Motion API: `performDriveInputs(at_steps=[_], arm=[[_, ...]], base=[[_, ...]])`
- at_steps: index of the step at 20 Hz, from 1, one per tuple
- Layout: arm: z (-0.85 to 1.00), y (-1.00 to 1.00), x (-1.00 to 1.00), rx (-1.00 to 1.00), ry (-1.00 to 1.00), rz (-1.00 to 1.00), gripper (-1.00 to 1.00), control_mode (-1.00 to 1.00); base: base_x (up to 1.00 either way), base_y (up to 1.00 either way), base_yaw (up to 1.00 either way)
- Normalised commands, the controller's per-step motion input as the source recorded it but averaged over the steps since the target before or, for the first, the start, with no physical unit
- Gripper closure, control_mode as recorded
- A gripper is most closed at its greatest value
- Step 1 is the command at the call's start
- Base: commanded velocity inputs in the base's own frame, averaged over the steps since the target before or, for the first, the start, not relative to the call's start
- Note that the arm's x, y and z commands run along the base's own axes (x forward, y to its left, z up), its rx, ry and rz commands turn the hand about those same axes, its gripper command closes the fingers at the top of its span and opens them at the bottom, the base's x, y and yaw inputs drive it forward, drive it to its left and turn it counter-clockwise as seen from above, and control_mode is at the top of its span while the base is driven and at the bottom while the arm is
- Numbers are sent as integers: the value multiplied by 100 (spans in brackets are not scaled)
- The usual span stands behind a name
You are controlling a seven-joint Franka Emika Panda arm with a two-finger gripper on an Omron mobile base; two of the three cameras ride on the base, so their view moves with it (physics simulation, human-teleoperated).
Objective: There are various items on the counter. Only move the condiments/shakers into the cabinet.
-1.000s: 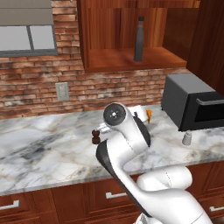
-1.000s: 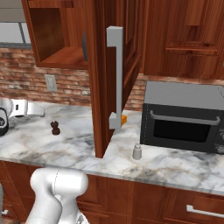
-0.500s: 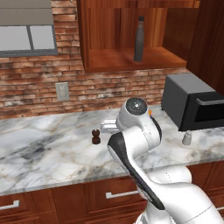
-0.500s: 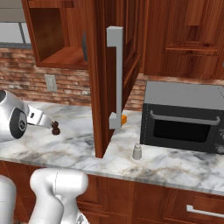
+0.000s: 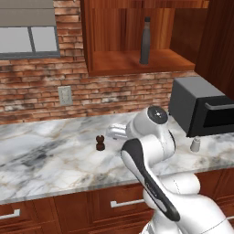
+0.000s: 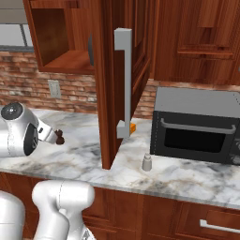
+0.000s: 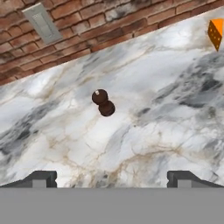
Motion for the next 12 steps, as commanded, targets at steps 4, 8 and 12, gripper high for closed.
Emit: performDriveInputs(at_steps=[4,8,12], arm=[[0,0,0,-1,0,0,-100,-100],[-6,7,0,-5,3,0,-100,-100],[-26,14,0,-11,10,7,-100,-100]], base=[[0,0,0],[0,0,0],[0,0,0]])
